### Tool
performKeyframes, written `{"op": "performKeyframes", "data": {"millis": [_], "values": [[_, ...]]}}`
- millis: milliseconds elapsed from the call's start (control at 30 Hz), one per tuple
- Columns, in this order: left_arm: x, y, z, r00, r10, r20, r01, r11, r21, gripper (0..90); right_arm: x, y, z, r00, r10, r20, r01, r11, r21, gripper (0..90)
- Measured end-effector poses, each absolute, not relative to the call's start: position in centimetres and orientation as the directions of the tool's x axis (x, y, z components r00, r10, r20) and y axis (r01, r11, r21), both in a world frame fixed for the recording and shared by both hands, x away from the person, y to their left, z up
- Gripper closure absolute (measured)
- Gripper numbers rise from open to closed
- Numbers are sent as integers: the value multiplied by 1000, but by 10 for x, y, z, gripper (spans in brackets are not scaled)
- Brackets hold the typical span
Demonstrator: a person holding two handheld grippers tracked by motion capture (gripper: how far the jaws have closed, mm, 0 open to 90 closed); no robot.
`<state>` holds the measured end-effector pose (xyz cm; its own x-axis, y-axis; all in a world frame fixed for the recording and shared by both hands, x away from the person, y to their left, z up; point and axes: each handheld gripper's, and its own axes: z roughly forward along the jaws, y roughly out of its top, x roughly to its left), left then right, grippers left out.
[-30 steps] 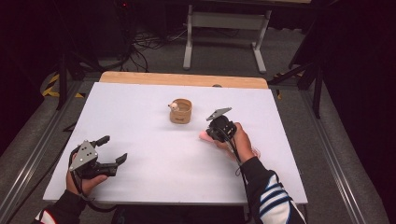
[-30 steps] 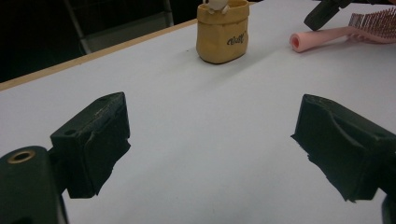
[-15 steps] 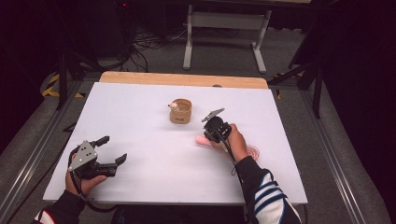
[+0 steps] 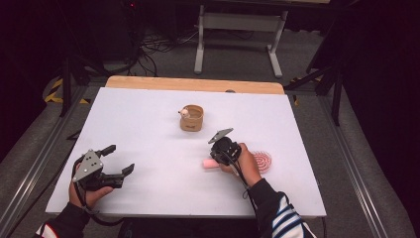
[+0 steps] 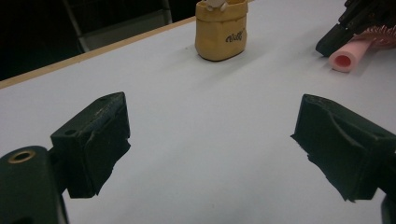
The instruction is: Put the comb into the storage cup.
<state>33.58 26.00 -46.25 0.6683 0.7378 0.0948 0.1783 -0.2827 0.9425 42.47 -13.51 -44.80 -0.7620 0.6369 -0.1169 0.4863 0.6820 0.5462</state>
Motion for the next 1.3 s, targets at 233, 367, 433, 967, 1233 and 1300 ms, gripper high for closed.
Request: {"op": "performKeyframes", "data": {"millis": [233, 367, 433, 967, 1233, 1300], "values": [[336, 260, -463, 672, 735, 92, 182, -284, 942, 114, 401, -130, -448, -763, 641, -79, 476, 641, 602, 899], [335, 259, -463, 675, 731, 95, 178, -287, 941, 114, 387, -115, -453, -785, 610, -104, 443, 671, 594, 900], [334, 259, -462, 675, 731, 97, 179, -290, 940, 113, 379, -111, -455, -791, 597, -130, 421, 687, 592, 900], [335, 260, -462, 670, 737, 92, 187, -288, 939, 112, 354, -118, -451, -840, 539, -69, 388, 684, 618, 900], [335, 260, -462, 675, 732, 93, 189, -293, 937, 112, 351, -114, -455, -854, 516, -68, 379, 706, 598, 900], [335, 261, -462, 674, 732, 96, 190, -298, 936, 112, 348, -116, -455, -864, 498, -65, 367, 714, 597, 900]]}}
